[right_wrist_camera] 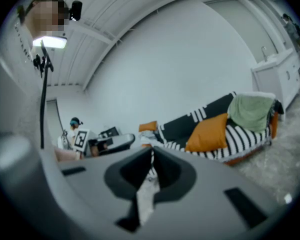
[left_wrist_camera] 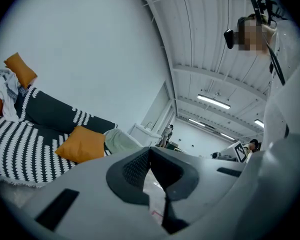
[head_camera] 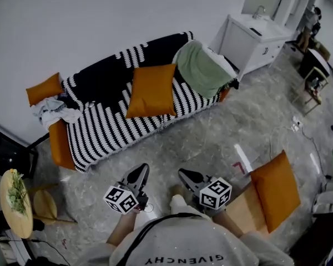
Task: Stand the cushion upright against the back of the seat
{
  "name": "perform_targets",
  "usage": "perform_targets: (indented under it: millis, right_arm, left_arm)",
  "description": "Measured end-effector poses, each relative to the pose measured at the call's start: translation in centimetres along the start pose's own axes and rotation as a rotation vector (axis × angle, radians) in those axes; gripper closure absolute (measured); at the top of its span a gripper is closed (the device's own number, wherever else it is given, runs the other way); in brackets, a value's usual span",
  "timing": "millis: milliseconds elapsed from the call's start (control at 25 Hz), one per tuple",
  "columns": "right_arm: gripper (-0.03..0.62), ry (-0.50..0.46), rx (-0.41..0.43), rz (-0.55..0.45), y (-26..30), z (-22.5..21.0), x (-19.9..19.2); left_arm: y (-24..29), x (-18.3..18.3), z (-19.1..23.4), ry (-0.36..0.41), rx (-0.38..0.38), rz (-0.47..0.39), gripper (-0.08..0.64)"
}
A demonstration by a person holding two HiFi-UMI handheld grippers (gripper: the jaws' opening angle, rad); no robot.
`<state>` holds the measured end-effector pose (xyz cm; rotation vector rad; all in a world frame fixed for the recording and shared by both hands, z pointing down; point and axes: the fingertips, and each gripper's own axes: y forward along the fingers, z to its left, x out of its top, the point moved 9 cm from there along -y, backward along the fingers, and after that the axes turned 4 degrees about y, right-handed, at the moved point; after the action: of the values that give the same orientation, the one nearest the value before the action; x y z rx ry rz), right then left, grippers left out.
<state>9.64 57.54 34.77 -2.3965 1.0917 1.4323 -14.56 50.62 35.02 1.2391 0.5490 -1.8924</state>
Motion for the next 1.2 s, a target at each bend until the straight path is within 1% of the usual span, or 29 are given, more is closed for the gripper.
perform_targets:
  millis: [120, 240, 480, 600, 760, 1000, 1200]
  right_arm:
    - [0.572, 0.027, -0.011, -0.004, 0.0, -2.4, 0.7]
    - [0.574, 0.050, -0.010, 0.014, 0.0, -4.5, 1.3]
    - [0.574, 0.033, 0.012, 0.033, 0.9, -8.1, 3.3]
    - [0.573, 0.021, 0.014, 0.035, 1.5, -9.6, 4.5]
    - [0.572, 0.012, 0.010, 0.041, 2.1, -11.0, 5.3]
    - [0.572, 0.051, 0.005, 0.049, 3.9, -12.9, 5.5]
    - [0.572, 0.072, -0.022, 0.071, 6.1, -15.7, 6.4]
  left_arm:
    - [2.5, -0.5, 0.3, -0.007, -0.007, 0.020, 0.535]
    - [4.5, -0.6, 0.4, -0.016, 0.001, 0.034, 0.535]
    - [8.2, -0.2, 1.4, -0.016, 0.036, 0.034, 0.535]
    - [9.6, -0.2, 1.8, -0.023, 0.041, 0.023, 0.535]
    - [10.9, -0.2, 2.1, -0.026, 0.047, 0.034, 0.535]
    - [12.6, 0.4, 4.5, -0.028, 0.063, 0.049, 0.535]
    - [15.3, 0.7, 7.1, -0.061, 0.062, 0.063, 0.535]
